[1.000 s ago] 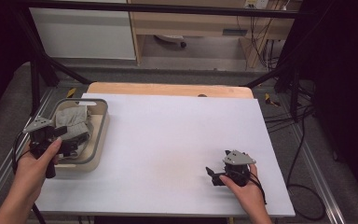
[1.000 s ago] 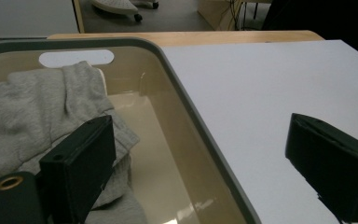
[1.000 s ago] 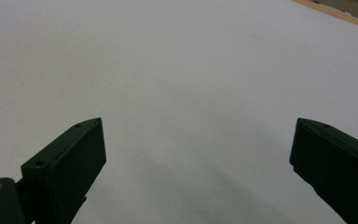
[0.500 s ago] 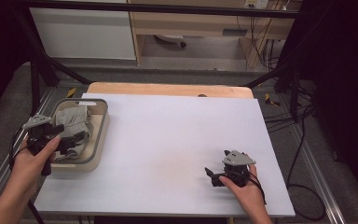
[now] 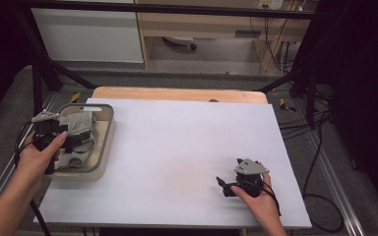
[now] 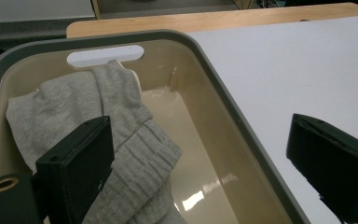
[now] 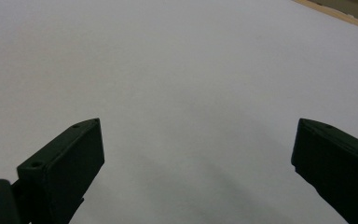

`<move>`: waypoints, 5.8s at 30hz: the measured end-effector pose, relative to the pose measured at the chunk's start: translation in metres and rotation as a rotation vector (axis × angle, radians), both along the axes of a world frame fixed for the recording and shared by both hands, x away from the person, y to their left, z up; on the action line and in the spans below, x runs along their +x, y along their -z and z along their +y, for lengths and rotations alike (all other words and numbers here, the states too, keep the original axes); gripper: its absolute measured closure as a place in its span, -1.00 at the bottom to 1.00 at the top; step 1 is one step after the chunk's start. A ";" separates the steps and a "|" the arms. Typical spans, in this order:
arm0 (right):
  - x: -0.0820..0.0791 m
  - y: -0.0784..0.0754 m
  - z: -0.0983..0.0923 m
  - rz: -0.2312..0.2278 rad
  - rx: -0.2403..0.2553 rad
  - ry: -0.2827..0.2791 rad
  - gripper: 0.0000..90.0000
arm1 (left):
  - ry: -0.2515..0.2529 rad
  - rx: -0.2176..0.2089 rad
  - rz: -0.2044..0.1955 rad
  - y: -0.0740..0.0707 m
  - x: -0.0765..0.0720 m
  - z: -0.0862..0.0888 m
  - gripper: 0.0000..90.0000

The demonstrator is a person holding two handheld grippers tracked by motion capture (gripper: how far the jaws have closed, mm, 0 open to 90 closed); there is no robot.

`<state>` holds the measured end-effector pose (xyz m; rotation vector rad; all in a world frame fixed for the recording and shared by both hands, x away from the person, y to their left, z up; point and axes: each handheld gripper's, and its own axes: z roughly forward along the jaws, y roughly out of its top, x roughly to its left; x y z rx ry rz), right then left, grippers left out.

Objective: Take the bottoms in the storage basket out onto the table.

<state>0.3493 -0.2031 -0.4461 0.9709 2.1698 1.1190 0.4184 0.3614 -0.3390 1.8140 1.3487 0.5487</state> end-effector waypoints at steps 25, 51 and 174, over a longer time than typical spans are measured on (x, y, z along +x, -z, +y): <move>0.002 0.004 0.001 0.021 -0.013 0.009 -0.93 | -0.015 0.011 0.072 0.009 0.039 -0.004 -0.83; 0.003 0.005 0.002 0.032 -0.012 0.004 -0.93 | -0.034 0.061 0.108 0.013 0.052 0.003 -0.79; 0.003 0.007 0.010 0.043 -0.035 -0.034 -0.91 | 0.029 -0.550 -0.227 -0.099 0.044 -0.014 0.60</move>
